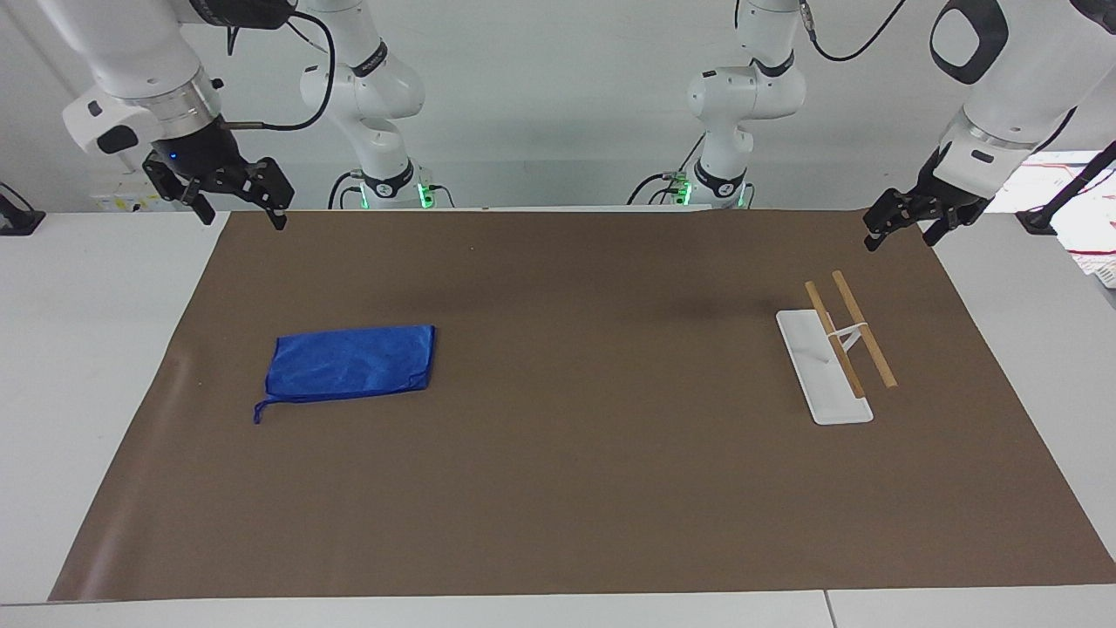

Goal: Right arm passes towel to left arm to hang
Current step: 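Grasp the blue towel with the right gripper and lift it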

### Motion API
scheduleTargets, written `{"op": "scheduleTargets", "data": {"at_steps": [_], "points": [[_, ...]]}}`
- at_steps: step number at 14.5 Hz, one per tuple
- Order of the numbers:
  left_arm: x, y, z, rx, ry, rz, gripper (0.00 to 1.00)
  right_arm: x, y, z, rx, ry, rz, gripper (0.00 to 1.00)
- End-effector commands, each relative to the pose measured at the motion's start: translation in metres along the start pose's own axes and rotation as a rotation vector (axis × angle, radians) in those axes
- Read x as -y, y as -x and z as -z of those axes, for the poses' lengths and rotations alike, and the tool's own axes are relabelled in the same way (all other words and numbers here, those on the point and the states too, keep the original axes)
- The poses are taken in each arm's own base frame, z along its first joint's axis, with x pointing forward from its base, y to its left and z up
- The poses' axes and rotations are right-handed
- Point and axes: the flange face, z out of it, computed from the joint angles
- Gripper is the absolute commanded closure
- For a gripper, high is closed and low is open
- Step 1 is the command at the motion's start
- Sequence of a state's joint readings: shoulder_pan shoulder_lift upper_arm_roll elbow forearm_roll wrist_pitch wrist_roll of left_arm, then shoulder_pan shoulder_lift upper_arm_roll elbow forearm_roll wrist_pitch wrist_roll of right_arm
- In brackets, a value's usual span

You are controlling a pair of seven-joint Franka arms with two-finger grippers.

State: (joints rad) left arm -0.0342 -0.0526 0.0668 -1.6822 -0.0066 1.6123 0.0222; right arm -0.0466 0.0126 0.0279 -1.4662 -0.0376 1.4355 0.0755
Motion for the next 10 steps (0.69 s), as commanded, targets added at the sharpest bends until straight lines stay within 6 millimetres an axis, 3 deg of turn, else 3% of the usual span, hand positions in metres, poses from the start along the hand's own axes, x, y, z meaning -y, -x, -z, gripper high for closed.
{"op": "scheduleTargets", "data": {"at_steps": [1, 10], "points": [[0.0013, 0.0069, 0.0009, -0.006, -0.011, 0.012, 0.0, -0.0023, 0.0057, -0.0008, -0.006, 0.019, 0.017, 0.0], [0.0013, 0.0069, 0.0009, -0.006, -0.011, 0.012, 0.0, -0.0012, 0.008, -0.0073, 0.009, 0.013, 0.011, 0.0]]}}
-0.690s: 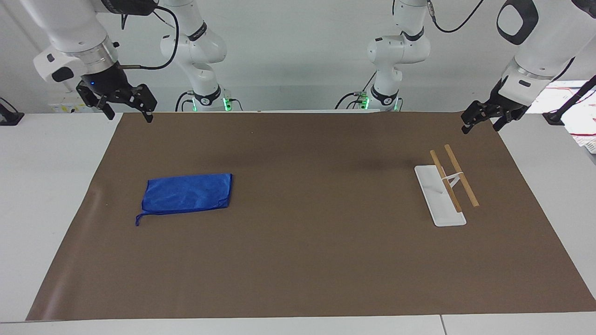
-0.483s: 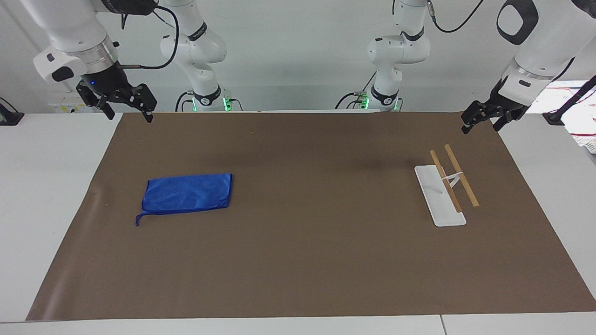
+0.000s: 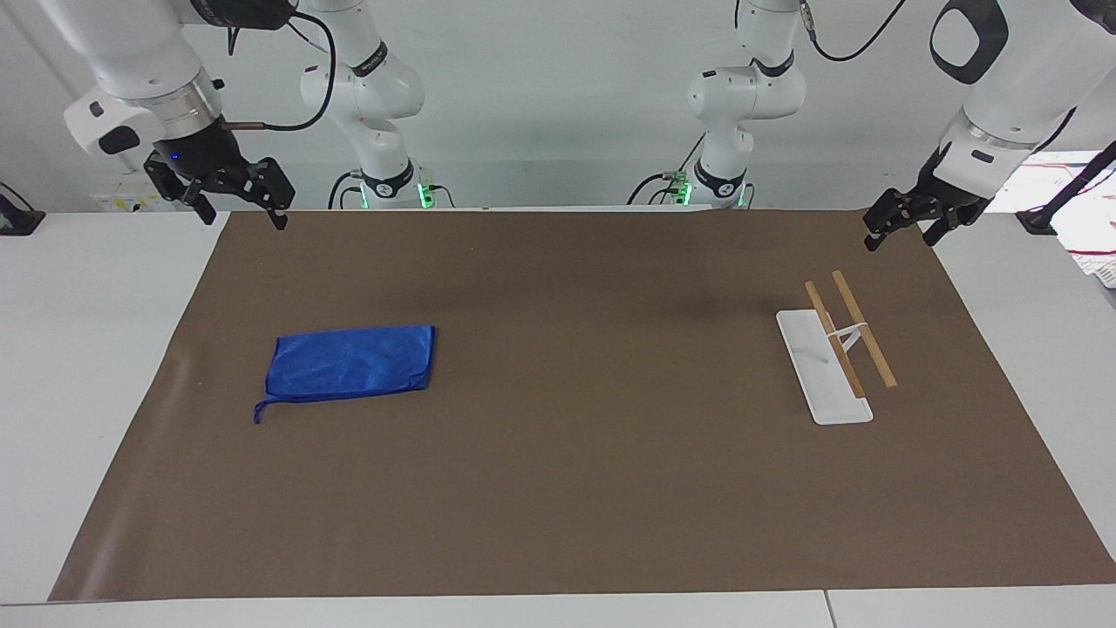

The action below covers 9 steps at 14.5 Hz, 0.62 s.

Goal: Right arm passes towel to left arm to hang
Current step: 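Grasp the blue towel with the right gripper and lift it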

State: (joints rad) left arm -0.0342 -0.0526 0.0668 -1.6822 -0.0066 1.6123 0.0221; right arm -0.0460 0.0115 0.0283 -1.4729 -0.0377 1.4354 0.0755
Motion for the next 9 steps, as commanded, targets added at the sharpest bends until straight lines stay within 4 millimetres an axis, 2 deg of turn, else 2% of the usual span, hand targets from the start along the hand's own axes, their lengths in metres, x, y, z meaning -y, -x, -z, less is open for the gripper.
{"op": "scheduleTargets", "data": {"at_steps": [1, 4, 5, 7, 9], "points": [[0.001, 0.007, 0.001, -0.006, -0.011, 0.012, 0.0, -0.003, 0.013, -0.015, 0.012, 0.008, 0.013, 0.0], [0.001, 0.007, 0.001, -0.006, -0.011, 0.012, 0.0, -0.005, 0.022, -0.041, 0.001, 0.009, 0.025, 0.0], [0.001, 0.007, 0.001, -0.006, -0.011, 0.012, 0.0, -0.005, 0.026, -0.058, -0.033, 0.008, 0.038, 0.0], [0.001, 0.007, 0.001, -0.006, -0.011, 0.012, 0.0, -0.01, 0.035, -0.114, -0.144, 0.011, 0.142, 0.0], [0.001, 0.007, 0.001, -0.006, -0.011, 0.012, 0.0, -0.01, 0.03, -0.164, -0.206, 0.013, 0.179, 0.0]]}}
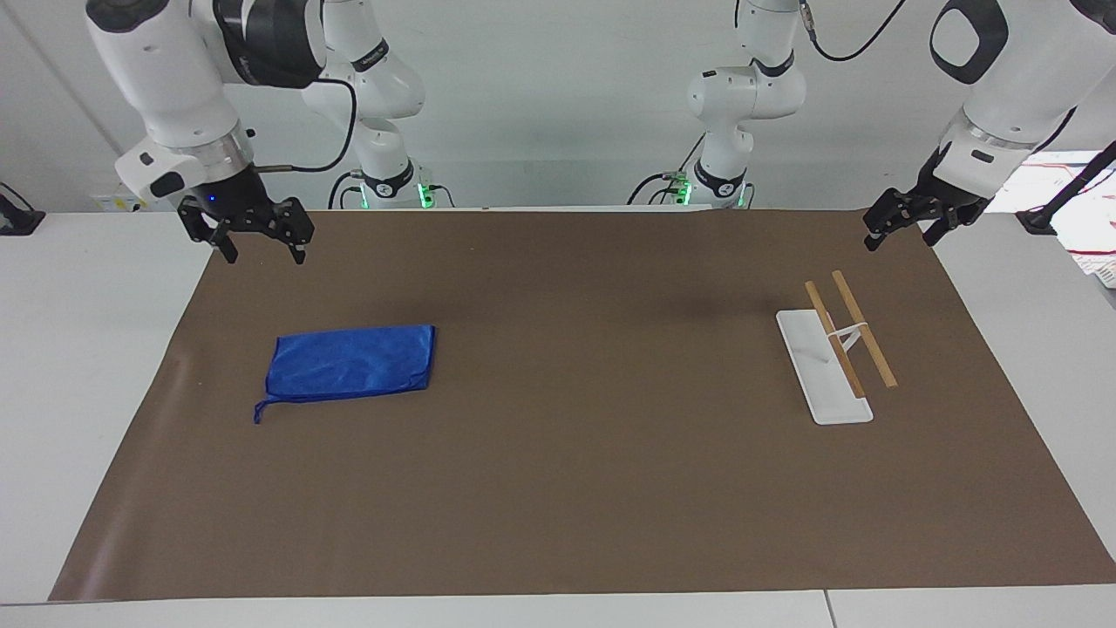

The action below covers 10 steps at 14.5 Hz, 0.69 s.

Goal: Right arm passes towel to left arm to hang
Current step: 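Grasp the blue towel with the right gripper and lift it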

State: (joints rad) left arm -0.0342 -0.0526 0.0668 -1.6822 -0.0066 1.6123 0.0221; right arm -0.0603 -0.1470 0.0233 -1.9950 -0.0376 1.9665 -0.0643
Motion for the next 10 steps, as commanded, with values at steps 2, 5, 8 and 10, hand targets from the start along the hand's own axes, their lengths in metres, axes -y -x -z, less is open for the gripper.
{"op": "scheduleTargets", "data": {"at_steps": [2, 5, 8, 10], "points": [[0.001, 0.007, 0.001, -0.006, -0.011, 0.012, 0.0, -0.008, 0.013, -0.103, 0.003, 0.001, 0.04, 0.0], [0.001, 0.007, 0.001, -0.006, -0.011, 0.012, 0.0, -0.007, 0.013, -0.166, -0.05, -0.002, 0.036, 0.0], [0.001, 0.007, 0.001, -0.006, -0.011, 0.012, 0.0, -0.004, 0.029, -0.205, -0.052, -0.006, 0.042, 0.0], [0.001, 0.007, 0.001, -0.006, -0.011, 0.012, 0.0, -0.018, 0.036, -0.218, -0.035, -0.009, 0.021, 0.0]]}}
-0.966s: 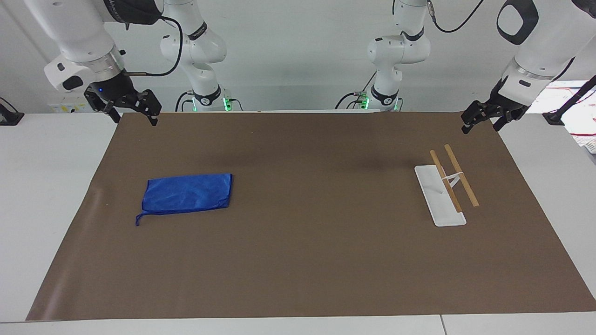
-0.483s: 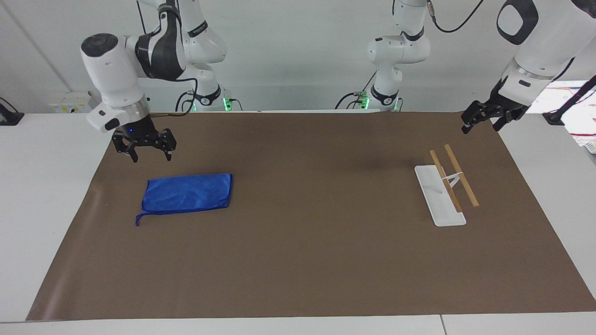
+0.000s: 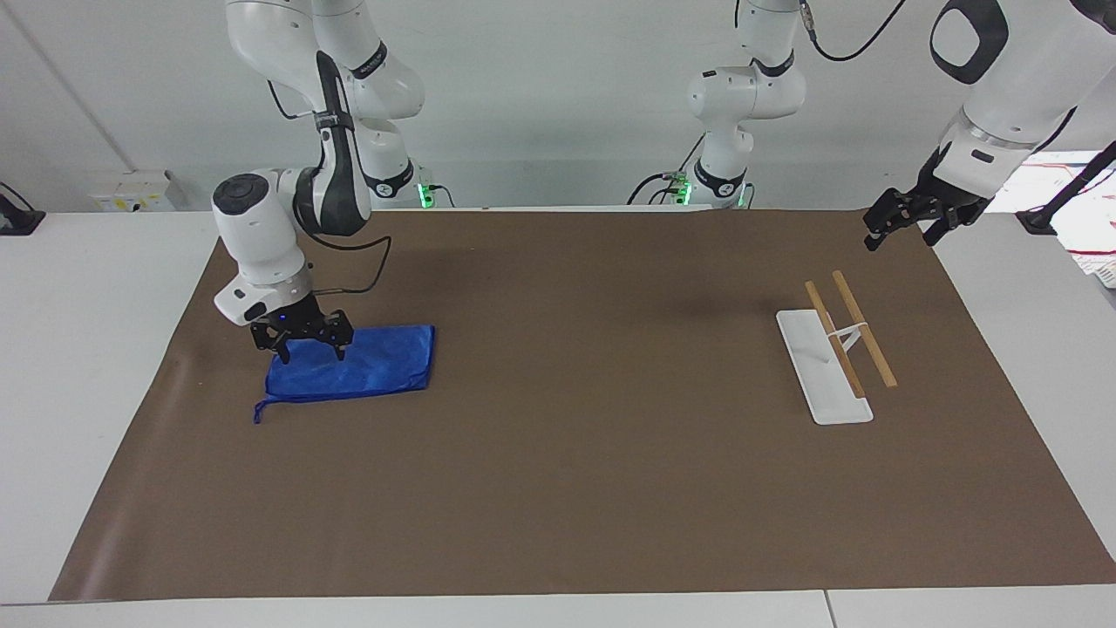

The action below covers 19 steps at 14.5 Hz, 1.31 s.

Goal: Right arm passes towel to left arm to hang
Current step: 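Grasp the blue towel with the right gripper and lift it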

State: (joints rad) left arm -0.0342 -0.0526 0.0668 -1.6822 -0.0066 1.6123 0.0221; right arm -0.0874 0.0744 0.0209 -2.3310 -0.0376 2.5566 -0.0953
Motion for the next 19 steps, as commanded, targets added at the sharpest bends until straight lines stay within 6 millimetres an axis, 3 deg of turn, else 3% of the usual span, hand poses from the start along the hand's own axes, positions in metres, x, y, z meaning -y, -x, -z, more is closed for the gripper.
{"op": "scheduleTargets", "data": {"at_steps": [1, 9, 10, 11, 13, 14, 17, 19], "points": [[0.001, 0.007, 0.001, -0.005, -0.011, 0.012, 0.0, -0.019, 0.015, -0.014, 0.015, -0.002, 0.003, 0.0], [0.001, 0.007, 0.001, -0.006, -0.011, 0.012, 0.0, -0.024, 0.032, -0.031, 0.022, -0.062, -0.007, 0.0], [0.001, 0.007, 0.001, -0.006, -0.011, 0.012, 0.0, -0.026, 0.035, -0.045, 0.036, -0.066, 0.013, 0.0], [0.001, 0.007, 0.001, -0.006, -0.011, 0.012, 0.0, -0.025, 0.033, -0.047, 0.02, -0.068, 0.02, 0.1], [0.001, 0.007, 0.001, -0.005, -0.011, 0.012, 0.0, -0.023, 0.031, -0.046, 0.019, -0.069, 0.028, 0.91], [0.001, 0.007, 0.001, -0.005, -0.011, 0.012, 0.0, -0.021, 0.031, -0.046, 0.022, -0.071, 0.028, 1.0], [0.001, 0.007, 0.001, -0.005, -0.011, 0.012, 0.0, -0.019, 0.026, -0.042, 0.047, -0.08, 0.019, 1.0], [0.001, 0.007, 0.001, -0.005, -0.011, 0.012, 0.0, -0.016, 0.01, -0.018, 0.079, -0.096, 0.013, 1.0]]}}
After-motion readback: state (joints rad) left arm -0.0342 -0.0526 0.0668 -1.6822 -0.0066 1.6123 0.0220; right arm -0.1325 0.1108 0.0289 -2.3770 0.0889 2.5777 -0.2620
